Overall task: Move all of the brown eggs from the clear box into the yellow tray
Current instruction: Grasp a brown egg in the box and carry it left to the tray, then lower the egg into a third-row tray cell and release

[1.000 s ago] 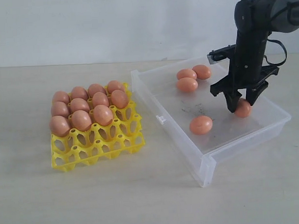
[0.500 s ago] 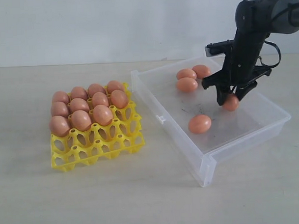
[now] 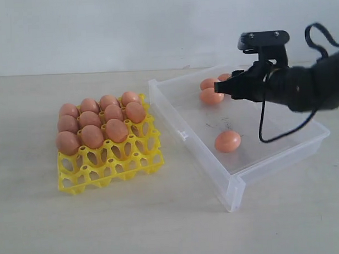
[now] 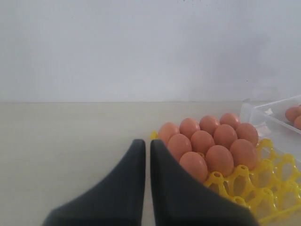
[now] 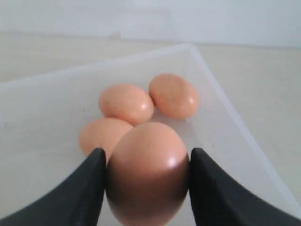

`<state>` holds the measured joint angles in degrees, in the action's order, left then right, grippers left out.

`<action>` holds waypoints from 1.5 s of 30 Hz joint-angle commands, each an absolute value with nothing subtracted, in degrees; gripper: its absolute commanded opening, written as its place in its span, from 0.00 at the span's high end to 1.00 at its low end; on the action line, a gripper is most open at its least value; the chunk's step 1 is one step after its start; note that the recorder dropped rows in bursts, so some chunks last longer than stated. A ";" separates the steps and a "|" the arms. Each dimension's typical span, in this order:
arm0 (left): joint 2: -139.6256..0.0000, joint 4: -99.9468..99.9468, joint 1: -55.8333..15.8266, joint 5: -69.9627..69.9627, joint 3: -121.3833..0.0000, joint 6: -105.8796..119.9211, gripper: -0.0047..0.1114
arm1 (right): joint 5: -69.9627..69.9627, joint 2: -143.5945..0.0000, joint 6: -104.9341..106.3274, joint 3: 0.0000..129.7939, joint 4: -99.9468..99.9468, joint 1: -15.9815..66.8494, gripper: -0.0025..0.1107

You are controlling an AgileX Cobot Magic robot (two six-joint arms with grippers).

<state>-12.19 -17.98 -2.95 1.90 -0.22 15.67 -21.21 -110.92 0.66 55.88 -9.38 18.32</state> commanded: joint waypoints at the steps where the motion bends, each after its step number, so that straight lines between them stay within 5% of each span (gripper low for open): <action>1: -12.37 -18.28 -3.34 2.57 0.00 15.97 0.93 | -50.77 -110.50 -11.31 43.83 -0.84 19.43 0.98; 7: -12.37 -18.28 -3.34 2.57 0.00 15.97 0.93 | -68.70 -111.40 -20.62 40.68 27.10 19.57 0.98; 12: -12.37 -18.28 -3.34 2.57 0.00 15.97 0.93 | -69.30 -111.65 -28.54 44.97 39.19 20.96 0.98; 25: -12.37 -18.28 -3.34 2.57 0.00 15.97 0.93 | -56.63 -123.01 -29.41 56.82 39.43 29.15 0.98; 45: -12.37 -18.28 -3.34 2.57 0.00 15.97 0.93 | -44.29 -127.81 -27.79 63.53 37.69 29.96 0.98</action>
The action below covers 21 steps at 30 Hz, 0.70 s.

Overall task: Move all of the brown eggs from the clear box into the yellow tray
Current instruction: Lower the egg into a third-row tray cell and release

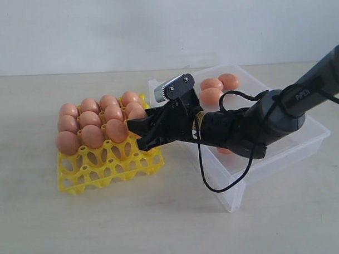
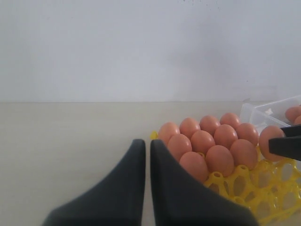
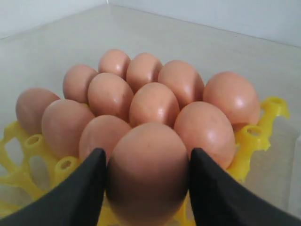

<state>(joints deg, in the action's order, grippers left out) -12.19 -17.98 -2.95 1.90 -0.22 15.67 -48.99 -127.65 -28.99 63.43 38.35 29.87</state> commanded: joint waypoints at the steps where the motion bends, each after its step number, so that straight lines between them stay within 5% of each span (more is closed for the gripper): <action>1: -12.37 -18.28 -3.34 2.57 0.00 15.97 0.93 | -43.72 -127.81 -27.93 63.53 37.92 29.96 0.98; 21: -12.37 -18.28 -3.34 2.57 0.00 15.97 0.93 | -33.57 -128.04 -26.95 66.44 38.62 30.56 0.98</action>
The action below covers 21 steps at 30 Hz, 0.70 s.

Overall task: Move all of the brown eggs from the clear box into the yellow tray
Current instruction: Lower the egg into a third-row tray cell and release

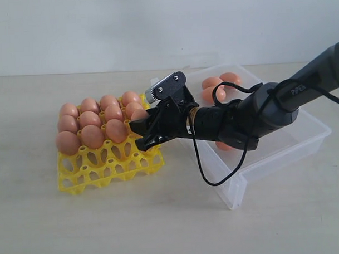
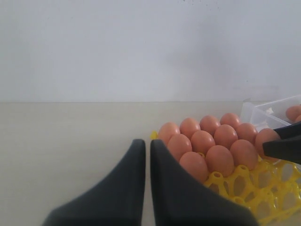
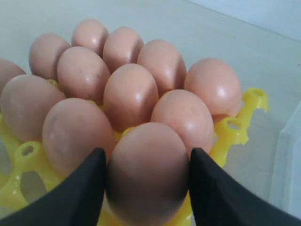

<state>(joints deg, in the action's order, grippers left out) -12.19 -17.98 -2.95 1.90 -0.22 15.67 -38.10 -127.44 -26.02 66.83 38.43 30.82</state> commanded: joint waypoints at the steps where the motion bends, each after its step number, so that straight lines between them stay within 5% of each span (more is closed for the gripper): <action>1: -12.37 -18.28 -3.34 2.57 0.00 15.97 0.93 | -33.46 -128.04 -27.38 66.44 38.75 30.67 0.98; 5: -12.37 -18.28 -3.34 2.57 0.00 15.97 0.93 | -31.63 -128.04 -28.65 66.44 41.41 30.82 0.93; 15: -12.37 -18.28 -3.34 2.57 0.00 15.97 0.93 | -31.67 -128.04 -31.78 66.44 44.69 30.82 0.46; 21: -12.37 -18.28 -3.34 2.57 0.00 15.97 0.93 | -30.29 -125.87 -30.63 66.44 43.95 30.82 0.45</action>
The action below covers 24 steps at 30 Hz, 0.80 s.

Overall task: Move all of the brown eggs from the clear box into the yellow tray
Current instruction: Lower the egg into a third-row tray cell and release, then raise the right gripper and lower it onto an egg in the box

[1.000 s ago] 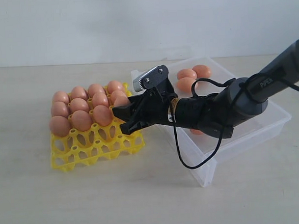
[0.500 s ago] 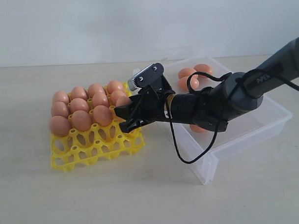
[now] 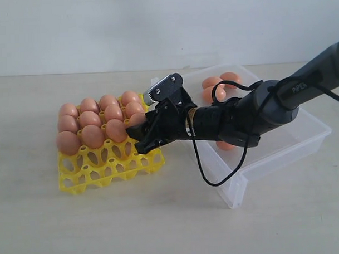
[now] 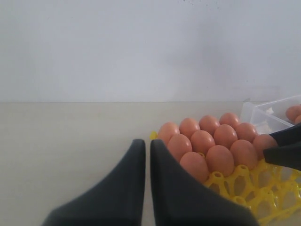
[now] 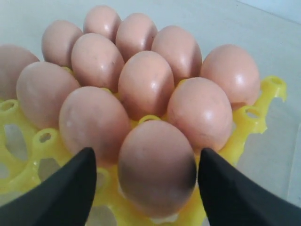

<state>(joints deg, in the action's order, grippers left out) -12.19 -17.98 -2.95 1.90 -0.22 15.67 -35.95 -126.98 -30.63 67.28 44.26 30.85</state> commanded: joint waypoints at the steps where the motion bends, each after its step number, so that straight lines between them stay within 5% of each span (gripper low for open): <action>1: -12.37 -18.28 -3.34 2.57 0.00 15.97 0.93 | -29.91 -124.40 -30.33 66.44 43.68 30.82 0.45; 6: -12.37 -18.28 -3.34 2.57 0.00 15.97 0.93 | -24.97 -117.14 -32.42 66.44 43.68 30.82 0.45; 12: -12.37 -18.28 -3.34 2.57 0.00 15.97 0.93 | 9.17 -108.92 -46.73 68.05 44.04 30.82 0.47; 16: -12.37 -18.28 -3.34 2.57 0.00 15.97 0.93 | 39.38 -107.52 -31.29 73.76 38.24 30.64 0.59; 24: -12.37 -18.28 -3.34 2.57 0.00 15.97 0.93 | 59.23 -107.52 23.04 86.24 -7.89 25.63 0.62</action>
<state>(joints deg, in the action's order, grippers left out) -12.19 -17.98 -2.95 1.90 -0.22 15.67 52.82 -108.35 5.67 82.80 4.65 26.61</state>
